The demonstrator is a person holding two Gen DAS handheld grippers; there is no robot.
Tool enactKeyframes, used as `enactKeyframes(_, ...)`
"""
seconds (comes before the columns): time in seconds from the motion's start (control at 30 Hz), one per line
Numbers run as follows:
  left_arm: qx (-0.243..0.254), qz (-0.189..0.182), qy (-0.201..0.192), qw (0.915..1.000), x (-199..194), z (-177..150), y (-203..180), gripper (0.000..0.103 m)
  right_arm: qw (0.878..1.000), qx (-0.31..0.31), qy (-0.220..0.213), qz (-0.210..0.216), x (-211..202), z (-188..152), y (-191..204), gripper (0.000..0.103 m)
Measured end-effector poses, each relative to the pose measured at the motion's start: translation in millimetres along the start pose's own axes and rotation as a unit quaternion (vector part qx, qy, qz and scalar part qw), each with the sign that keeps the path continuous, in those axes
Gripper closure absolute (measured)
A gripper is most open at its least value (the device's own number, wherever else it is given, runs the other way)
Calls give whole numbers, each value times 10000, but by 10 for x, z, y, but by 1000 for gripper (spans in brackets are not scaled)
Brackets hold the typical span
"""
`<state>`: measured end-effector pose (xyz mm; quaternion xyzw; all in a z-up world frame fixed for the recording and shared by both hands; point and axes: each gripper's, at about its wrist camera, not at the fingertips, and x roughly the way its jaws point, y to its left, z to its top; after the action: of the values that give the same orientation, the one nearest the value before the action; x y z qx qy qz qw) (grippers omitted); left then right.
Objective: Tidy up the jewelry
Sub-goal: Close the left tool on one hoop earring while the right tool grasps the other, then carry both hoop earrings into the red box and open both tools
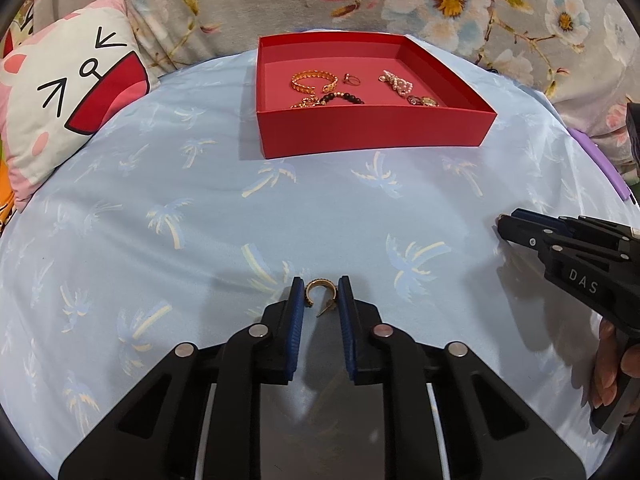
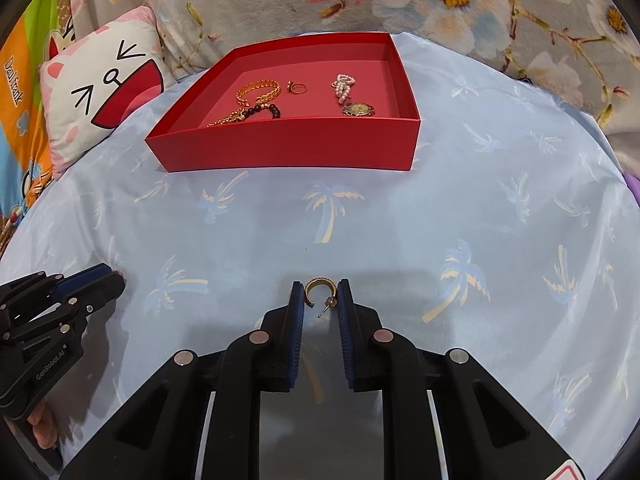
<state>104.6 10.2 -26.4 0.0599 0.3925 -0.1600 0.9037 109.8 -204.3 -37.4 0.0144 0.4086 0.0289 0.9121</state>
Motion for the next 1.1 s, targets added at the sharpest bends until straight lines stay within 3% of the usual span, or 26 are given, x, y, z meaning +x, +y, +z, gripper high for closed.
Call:
enactKeyframes(0.6,157,127,-267,9994,-169,141,-122,87,9998,-48,-174,128,-207,-21,49,88)
enactKeyframes(0.87,294,198,-489,9982,-227,410,-147,87,9993,16,-332,197,-362,108,8,88)
enactKeyframes(1.1,415,323,-742,9959,-227,789,-138,87,9980,78,-546,297,-429,464,-39,88)
